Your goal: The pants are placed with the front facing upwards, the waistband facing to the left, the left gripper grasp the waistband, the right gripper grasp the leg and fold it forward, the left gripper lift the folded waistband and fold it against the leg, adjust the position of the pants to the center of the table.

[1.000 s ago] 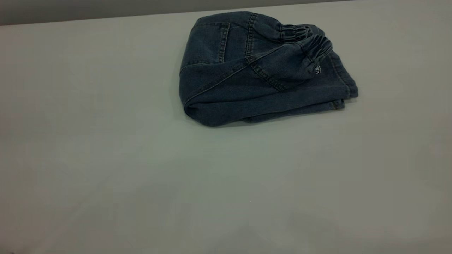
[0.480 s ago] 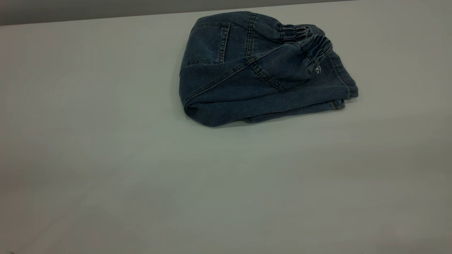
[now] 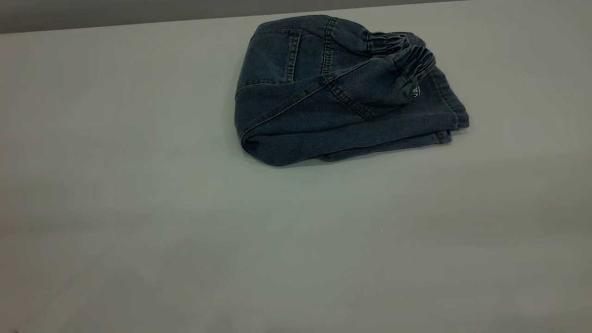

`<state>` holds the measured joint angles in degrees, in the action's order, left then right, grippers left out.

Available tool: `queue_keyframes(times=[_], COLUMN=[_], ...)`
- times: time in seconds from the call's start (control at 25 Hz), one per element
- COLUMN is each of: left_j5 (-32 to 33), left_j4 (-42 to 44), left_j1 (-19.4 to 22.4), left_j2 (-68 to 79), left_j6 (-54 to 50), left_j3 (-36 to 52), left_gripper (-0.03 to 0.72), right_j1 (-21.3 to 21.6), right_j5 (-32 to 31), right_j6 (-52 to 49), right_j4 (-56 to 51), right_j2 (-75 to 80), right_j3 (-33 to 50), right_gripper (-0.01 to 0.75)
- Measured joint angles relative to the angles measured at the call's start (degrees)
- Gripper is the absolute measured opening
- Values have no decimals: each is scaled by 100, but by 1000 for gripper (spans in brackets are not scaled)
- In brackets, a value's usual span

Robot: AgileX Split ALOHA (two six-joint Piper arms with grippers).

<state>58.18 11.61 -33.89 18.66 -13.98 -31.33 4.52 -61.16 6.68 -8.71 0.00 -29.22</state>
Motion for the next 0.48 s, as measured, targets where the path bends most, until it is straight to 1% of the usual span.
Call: queue_keyframes(times=[0.08,0.2,0.36,0.48], left_j5=[-179,-132,429,645], left_j4=[-32,-131,-256,-283], left_j1=[0,0,0,0], left_j2=[0,0,0,-72], left_j6=[0,122,304,350], left_j3=[94,104,104,131], left_gripper=[459,459,459,459], right_j1=[0,0,-3,-3], right_j5=[-6,-6,-1,-1], right_j6=[0,-7,-11,-12], right_j4=[-12,-12,-12,-12], right_j2=[0,0,0,0], right_j3=[14,14,14,14], right_gripper=[539,539,537,537])
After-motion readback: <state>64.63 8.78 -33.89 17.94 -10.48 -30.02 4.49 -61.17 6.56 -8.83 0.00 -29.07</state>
